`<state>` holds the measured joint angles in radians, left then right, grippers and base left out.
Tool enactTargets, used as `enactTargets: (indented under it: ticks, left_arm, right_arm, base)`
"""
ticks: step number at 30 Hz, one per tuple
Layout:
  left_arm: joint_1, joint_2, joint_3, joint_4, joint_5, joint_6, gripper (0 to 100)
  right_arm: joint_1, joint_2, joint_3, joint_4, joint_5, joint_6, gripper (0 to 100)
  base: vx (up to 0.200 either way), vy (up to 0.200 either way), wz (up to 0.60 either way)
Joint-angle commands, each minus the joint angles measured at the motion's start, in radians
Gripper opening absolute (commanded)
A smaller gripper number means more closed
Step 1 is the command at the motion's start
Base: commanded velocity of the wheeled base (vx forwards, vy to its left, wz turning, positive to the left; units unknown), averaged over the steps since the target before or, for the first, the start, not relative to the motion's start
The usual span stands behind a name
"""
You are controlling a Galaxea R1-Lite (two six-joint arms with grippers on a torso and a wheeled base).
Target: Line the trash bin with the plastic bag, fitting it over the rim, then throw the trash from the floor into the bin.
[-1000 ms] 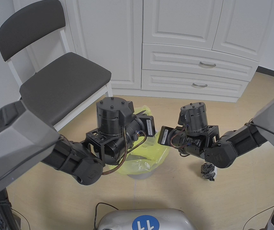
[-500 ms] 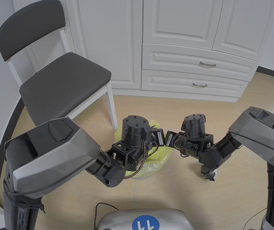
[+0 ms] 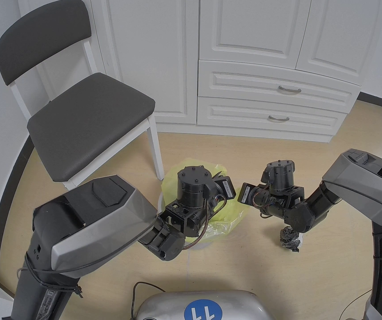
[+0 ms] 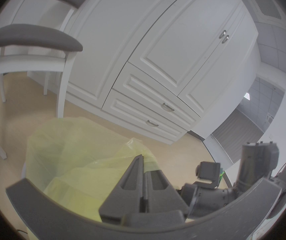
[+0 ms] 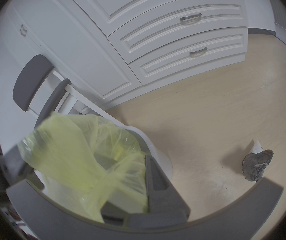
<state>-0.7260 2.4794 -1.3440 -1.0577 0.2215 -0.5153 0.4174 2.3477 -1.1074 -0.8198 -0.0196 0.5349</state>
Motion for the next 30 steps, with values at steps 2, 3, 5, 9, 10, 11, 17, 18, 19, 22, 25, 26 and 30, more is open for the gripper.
enactTargets:
  ticks: [2, 3, 5, 9, 10, 11, 17, 18, 19, 22, 25, 26, 30]
  left_arm:
    - [0.002, 0.056, -0.038, 0.002, 0.001, -0.031, 0]
    - [0.002, 0.056, -0.04, 0.002, 0.001, -0.042, 0]
    - [-0.001, 0.056, -0.041, 0.005, 0.001, -0.066, 0]
    - [-0.006, 0.066, -0.049, 0.024, -0.001, -0.1, 0]
    - [-0.007, 0.07, -0.056, 0.03, -0.001, -0.104, 0]
    - [-0.007, 0.073, -0.061, 0.033, -0.001, -0.107, 0]
    - [-0.001, 0.089, -0.075, 0.039, -0.001, -0.123, 0]
    - [0.002, 0.092, -0.079, 0.039, -0.001, -0.123, 0]
    - [0.005, 0.096, -0.084, 0.039, -0.001, -0.123, 0]
    - [0.033, 0.11, -0.103, 0.053, -0.002, -0.123, 0]
    - [0.069, 0.121, -0.126, 0.07, -0.002, -0.123, 0]
    - [0.088, 0.122, -0.129, 0.073, -0.004, -0.123, 0]
    - [0.154, 0.093, -0.087, 0.073, -0.047, -0.107, 0]
  right_arm:
    - [-0.012, -0.048, -0.002, -0.001, 0.0, 0.002, 0]
    - [-0.014, -0.06, 0.0, -0.002, 0.0, 0.002, 0]
    - [-0.014, -0.088, 0.001, -0.002, 0.001, 0.004, 0]
    - [-0.02, -0.134, 0.012, -0.002, 0.001, 0.004, 0]
    - [-0.02, -0.145, 0.015, -0.002, 0.001, 0.004, 0]
    - [-0.02, -0.148, 0.018, -0.002, 0.001, 0.004, 0]
    - [-0.009, -0.142, 0.024, -0.004, 0.001, 0.007, 0]
    - [-0.005, -0.136, 0.024, -0.004, 0.001, 0.008, 0]
    - [0.0, -0.126, 0.024, -0.005, 0.001, 0.011, 0]
    - [0.024, -0.108, 0.015, -0.015, 0.0, 0.019, 0]
    - [0.049, -0.082, 0.011, -0.064, -0.005, 0.057, 0]
    - [0.066, -0.067, 0.006, -0.096, -0.008, 0.089, 0]
    - [0.11, -0.036, -0.034, -0.148, 0.001, 0.189, 0]
  base:
    - [0.0, 0.0, 0.0]
    - [0.0, 0.0, 0.0]
    - [0.0, 0.0, 0.0]
    - [0.0, 0.0, 0.0]
    - [0.0, 0.0, 0.0]
    - [0.0, 0.0, 0.0]
    - [0.0, 0.0, 0.0]
    - [0.0, 0.0, 0.0]
    - [0.0, 0.0, 0.0]
    - [0.0, 0.0, 0.0]
    - [0.0, 0.0, 0.0]
    - [0.0, 0.0, 0.0]
    - [0.0, 0.0, 0.0]
